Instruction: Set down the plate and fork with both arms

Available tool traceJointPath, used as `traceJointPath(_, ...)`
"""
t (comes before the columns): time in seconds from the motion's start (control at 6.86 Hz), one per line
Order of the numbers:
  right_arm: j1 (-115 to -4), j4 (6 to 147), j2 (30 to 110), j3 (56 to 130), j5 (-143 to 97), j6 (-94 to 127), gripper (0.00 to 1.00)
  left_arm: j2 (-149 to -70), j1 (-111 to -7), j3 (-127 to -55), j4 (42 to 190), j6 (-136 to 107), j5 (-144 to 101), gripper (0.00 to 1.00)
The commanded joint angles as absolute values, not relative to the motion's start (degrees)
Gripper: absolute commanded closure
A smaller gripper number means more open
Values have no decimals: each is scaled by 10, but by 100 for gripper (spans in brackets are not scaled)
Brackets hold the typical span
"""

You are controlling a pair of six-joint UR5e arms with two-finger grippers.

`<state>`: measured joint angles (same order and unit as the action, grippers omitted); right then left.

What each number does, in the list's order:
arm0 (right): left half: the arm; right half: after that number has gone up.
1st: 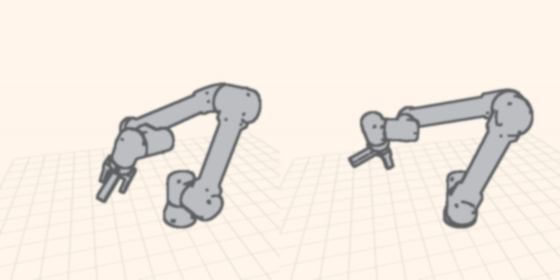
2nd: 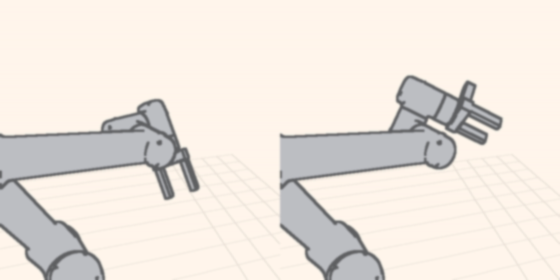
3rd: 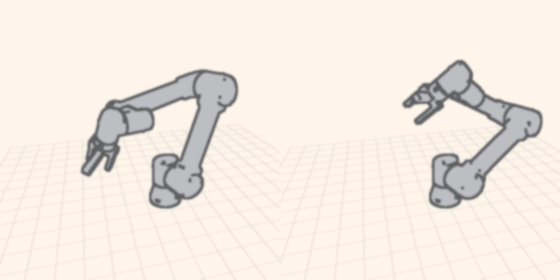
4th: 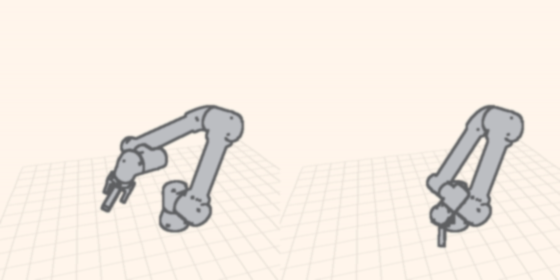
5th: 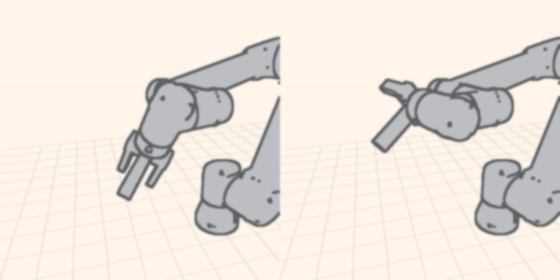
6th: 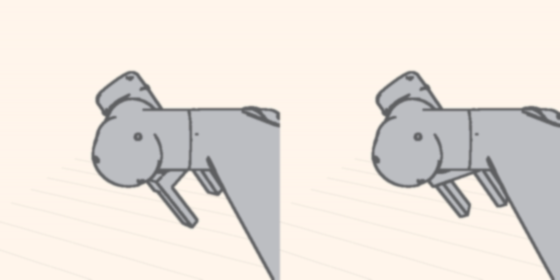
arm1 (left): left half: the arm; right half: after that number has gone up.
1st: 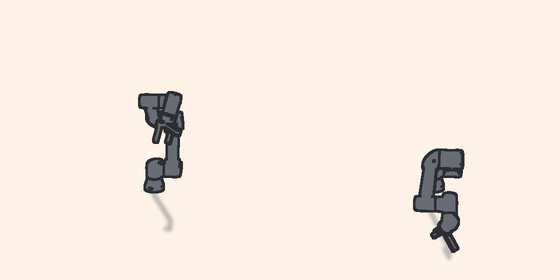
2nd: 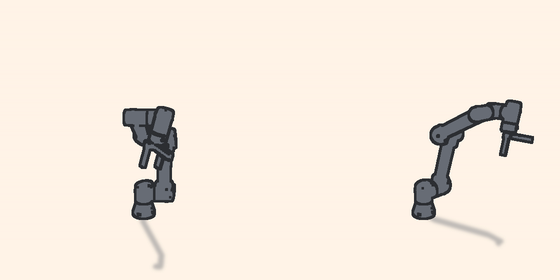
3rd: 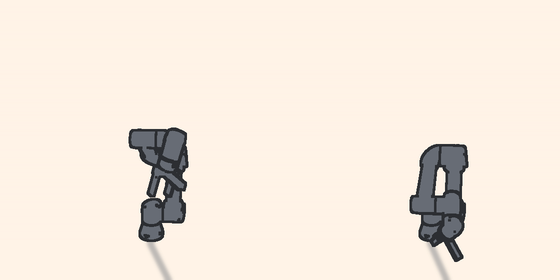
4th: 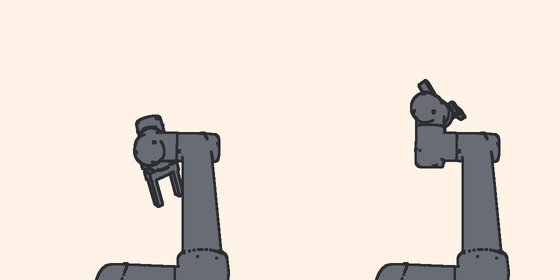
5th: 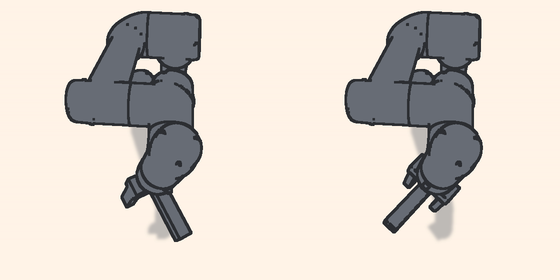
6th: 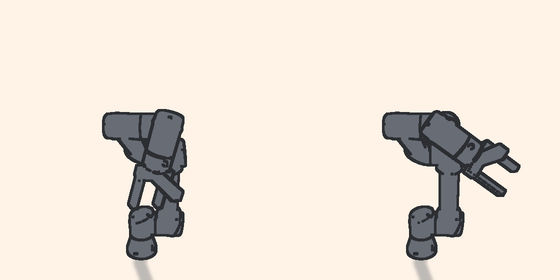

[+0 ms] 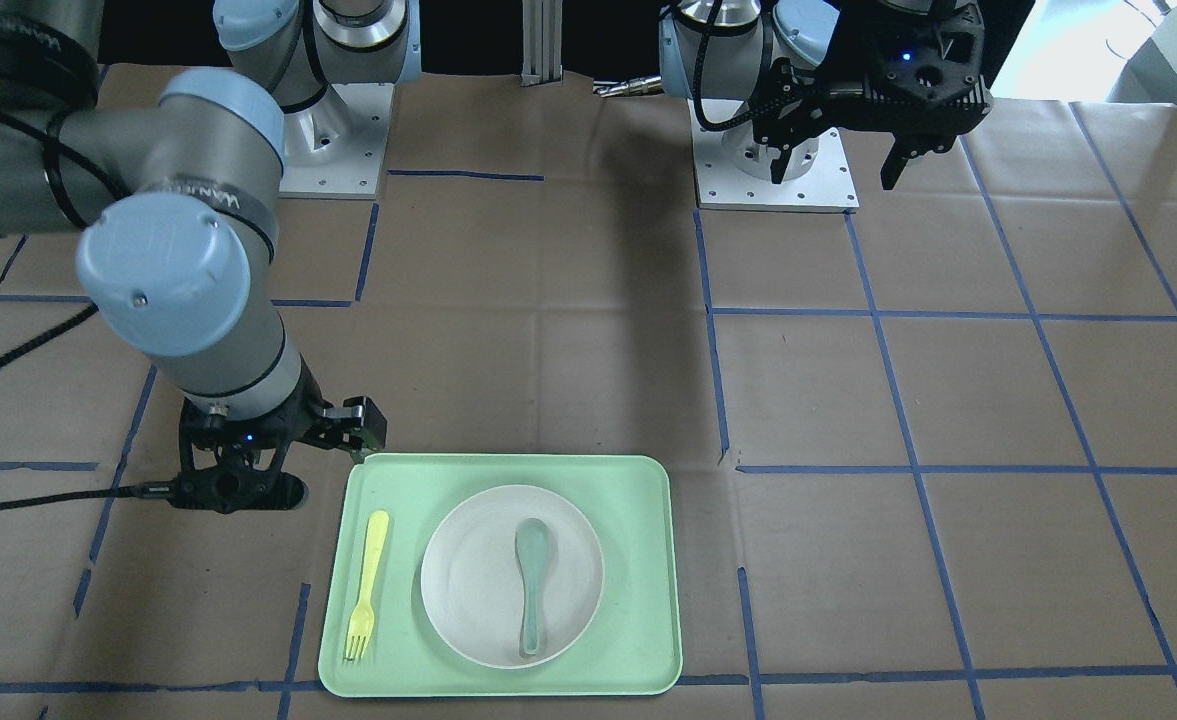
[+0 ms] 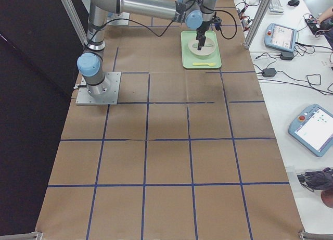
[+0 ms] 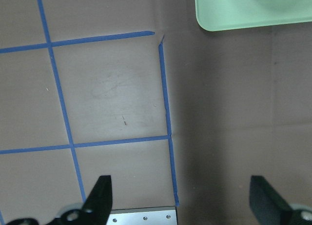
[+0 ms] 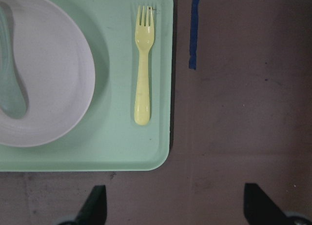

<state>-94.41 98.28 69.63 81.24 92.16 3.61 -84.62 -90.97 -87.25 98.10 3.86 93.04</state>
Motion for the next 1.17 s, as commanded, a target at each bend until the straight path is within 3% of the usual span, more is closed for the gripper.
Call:
traceJointPath(0.0, -942, 907, 760, 815, 922, 33, 0, -847, -910, -873, 978, 26, 928, 0)
traceJointPath(0.44, -900, 814, 840, 830, 921, 1, 0, -846, -910, -873, 979, 8, 927, 0)
traceJointPath(1.02, -903, 868, 940, 938, 918, 14, 0, -846, -910, -877, 980, -10, 927, 0)
